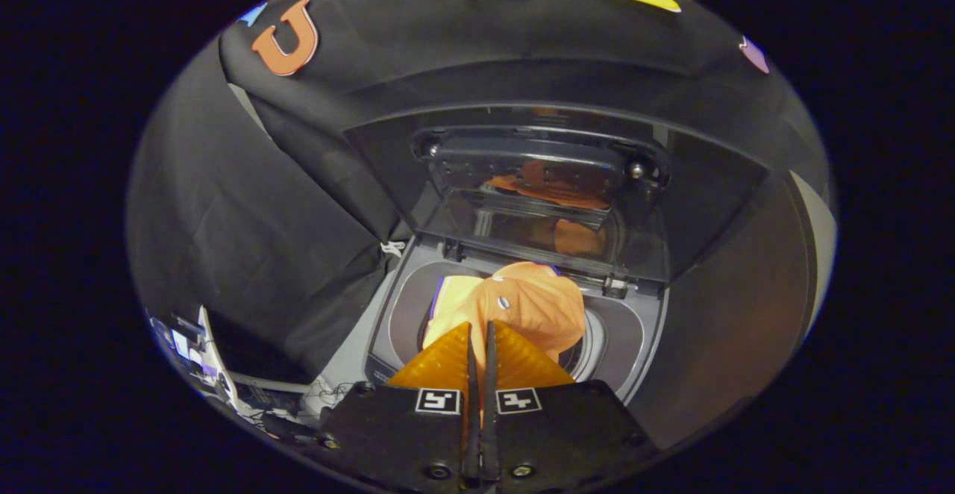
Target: Put the clothes into the washing machine and then close the washing machine lid.
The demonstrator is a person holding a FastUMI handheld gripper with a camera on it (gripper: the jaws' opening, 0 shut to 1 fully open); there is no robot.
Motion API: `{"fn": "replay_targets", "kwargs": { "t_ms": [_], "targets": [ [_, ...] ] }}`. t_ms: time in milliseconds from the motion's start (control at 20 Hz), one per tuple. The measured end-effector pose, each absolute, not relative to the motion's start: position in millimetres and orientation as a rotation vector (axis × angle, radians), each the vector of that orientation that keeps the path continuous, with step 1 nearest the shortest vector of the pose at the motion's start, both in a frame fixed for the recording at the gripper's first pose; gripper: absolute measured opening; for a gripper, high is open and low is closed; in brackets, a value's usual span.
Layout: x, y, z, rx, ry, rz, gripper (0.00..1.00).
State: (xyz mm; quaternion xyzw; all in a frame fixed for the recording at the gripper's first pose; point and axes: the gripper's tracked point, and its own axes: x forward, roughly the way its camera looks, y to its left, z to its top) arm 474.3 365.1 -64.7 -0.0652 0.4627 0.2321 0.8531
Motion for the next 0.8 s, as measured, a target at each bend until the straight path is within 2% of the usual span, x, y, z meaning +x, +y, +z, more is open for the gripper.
{"fn": "replay_targets", "kwargs": {
  "t_ms": [800],
  "targets": [
    [499.5,369.9,-148.6,-0.14,1.067,0.391,0.05]
  ]
}}
